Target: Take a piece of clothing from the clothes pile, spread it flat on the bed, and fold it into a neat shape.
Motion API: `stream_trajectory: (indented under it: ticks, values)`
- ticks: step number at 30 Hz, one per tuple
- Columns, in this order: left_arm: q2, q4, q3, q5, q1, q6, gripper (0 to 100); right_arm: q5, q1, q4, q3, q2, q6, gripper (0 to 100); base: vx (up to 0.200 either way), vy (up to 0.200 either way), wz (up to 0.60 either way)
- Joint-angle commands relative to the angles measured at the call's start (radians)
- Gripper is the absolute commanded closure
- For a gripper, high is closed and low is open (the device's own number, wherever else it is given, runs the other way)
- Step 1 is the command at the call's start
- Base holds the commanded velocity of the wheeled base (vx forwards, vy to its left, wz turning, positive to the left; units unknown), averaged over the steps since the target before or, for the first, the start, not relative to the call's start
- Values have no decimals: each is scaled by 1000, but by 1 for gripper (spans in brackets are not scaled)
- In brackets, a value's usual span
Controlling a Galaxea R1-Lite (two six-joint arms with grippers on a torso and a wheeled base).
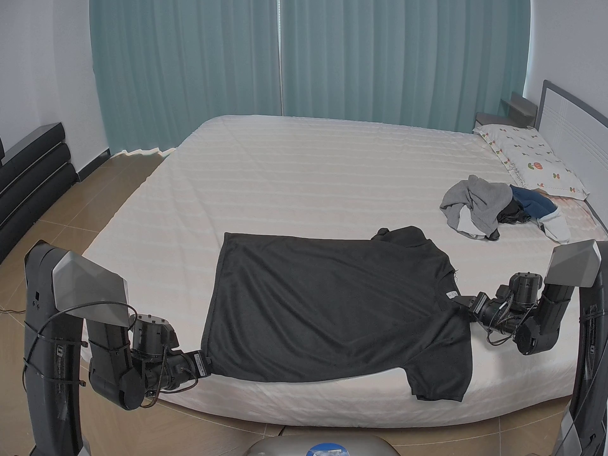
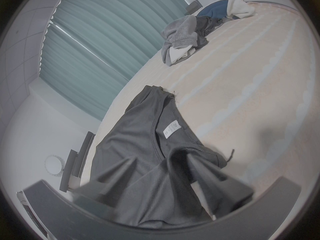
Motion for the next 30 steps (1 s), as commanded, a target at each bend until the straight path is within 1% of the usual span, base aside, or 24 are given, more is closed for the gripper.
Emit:
stream_trajectory:
  ticks: [1, 3, 4, 5, 6, 7, 8, 10, 15, 17, 18, 19, 20, 21, 30]
  values:
    - [-1, -1, 1, -1, 0, 0, 100, 27, -26, -8, 62, -36, -5, 0, 0, 0, 0]
    - [-1, -1, 5, -1, 0, 0, 100, 76, -54, -9, 125, -89, -39, 0, 0, 0, 0]
    - [0, -1, 5, -1, 0, 0, 100, 87, -58, -9, 133, -95, -47, 0, 0, 0, 0]
    - [-1, -1, 5, -1, 1, 0, 100, 172, -83, -9, 203, -139, -108, 0, 0, 0, 0]
    - [-1, -1, 5, -1, 1, 0, 100, 201, -91, -3, 235, -154, -140, 0, 0, 0, 0]
    - [-1, -1, 5, -1, 1, 0, 100, 205, -91, -1, 240, -156, -146, 0, 0, 0, 0]
    - [-1, -1, 5, -1, 1, 0, 100, 218, -89, 5, 291, -161, -217, 0, 0, 0, 0]
    - [-1, -1, 6, -1, 1, 0, 100, 218, -86, 6, 312, -158, -257, 0, 0, 0, 0]
    - [-1, -1, 8, -1, 1, 0, 100, 218, -81, 38, 341, -148, -281, 0, 0, 0, 0]
    - [-1, -1, 9, -1, 1, 0, 100, 218, -77, 65, 364, -145, -337, 0, 0, 0, 0]
    - [-1, -1, 9, -1, 1, 0, 100, 218, -77, 68, 367, -145, -347, 0, 0, 0, 0]
    - [-1, -1, 9, -1, 1, 0, 100, 219, -69, 80, 387, -136, -396, 0, 0, 0, 0]
    - [-1, -1, 9, -1, 1, 0, 100, 219, -69, 80, 387, -136, -396, 0, 0, 0, 0]
    - [-1, -1, 9, -1, 1, 0, 100, 231, -54, 69, 401, -125, -439, 0, 0, 0, 0]
    - [0, -1, 9, -1, 1, 1, 100, 222, -40, 63, 404, -118, -449, 0, 0, 0, 0]
